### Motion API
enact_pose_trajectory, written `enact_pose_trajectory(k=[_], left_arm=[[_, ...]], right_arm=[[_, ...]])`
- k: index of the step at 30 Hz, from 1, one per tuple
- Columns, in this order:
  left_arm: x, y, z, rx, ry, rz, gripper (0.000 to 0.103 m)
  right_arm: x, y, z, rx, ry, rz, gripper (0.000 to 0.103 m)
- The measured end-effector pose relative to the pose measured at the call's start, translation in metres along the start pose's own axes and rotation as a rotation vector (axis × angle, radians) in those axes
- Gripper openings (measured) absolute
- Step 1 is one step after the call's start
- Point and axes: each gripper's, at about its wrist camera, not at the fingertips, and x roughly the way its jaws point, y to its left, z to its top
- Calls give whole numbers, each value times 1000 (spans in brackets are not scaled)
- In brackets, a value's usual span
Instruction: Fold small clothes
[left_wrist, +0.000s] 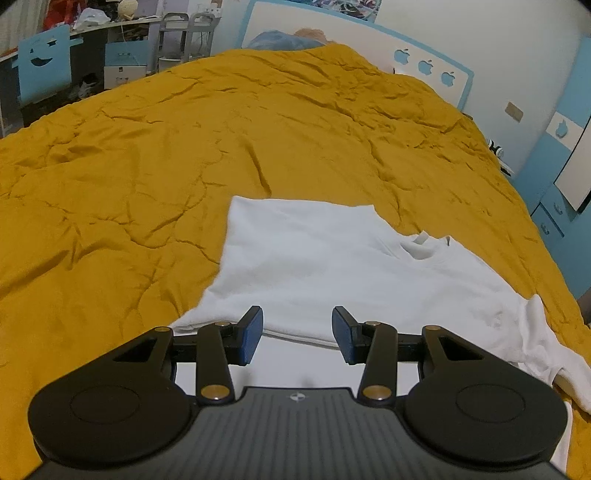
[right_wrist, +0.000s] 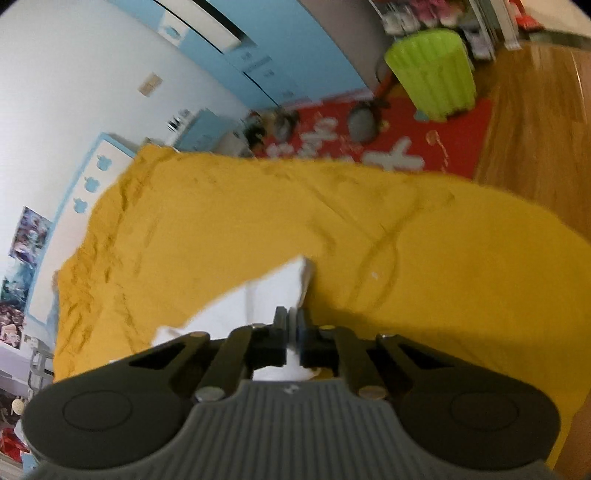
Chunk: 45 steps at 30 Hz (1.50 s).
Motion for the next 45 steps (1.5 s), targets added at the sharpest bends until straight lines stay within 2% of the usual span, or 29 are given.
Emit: enact_pose_trajectory(k=[2, 6, 9, 12, 16, 19, 24, 27, 28, 31, 37, 40, 42, 45], left_arm=[[-3, 5, 4, -2, -8, -1, 51], [-8, 11, 14, 1, -26, 2, 51], [-15, 13, 23, 3, -45, -9, 51], [-23, 16, 30, 2, -71, -31, 51], [-33, 26, 34, -21, -99, -68, 51], [-38, 39, 37, -49, -106, -88, 51], [-41, 64, 39, -93, -112, -103, 51], [-41, 78, 39, -109, -110, -103, 51], [-39, 83, 38, -117, -109, -102, 51], [-36, 98, 38, -144, -106, -103, 51], [-19, 114, 33, -166, -83, -113, 51], [-9, 118, 30, -176, -69, -128, 51], [-1, 122, 29, -197, -59, -147, 51], [10, 128, 28, -219, -48, -172, 51]], right_arm=[[-13, 23, 9, -38, -28, 17, 0], [-40, 104, 28, -175, -64, 77, 0], [-62, 191, 35, -299, -96, 165, 0], [-84, 291, 28, -431, -146, 270, 0], [-105, 421, -10, -621, -165, 367, 0], [-108, 496, -52, -691, -128, 437, 0], [-95, 585, -126, -768, -59, 492, 0], [-67, 614, -173, -791, 1, 489, 0], [-56, 619, -191, -824, 66, 487, 0], [-16, 627, -245, -825, 161, 479, 0], [76, 602, -352, -805, 335, 450, 0], [119, 590, -408, -797, 446, 427, 0], [144, 585, -442, -779, 562, 407, 0], [168, 578, -478, -776, 670, 427, 3]])
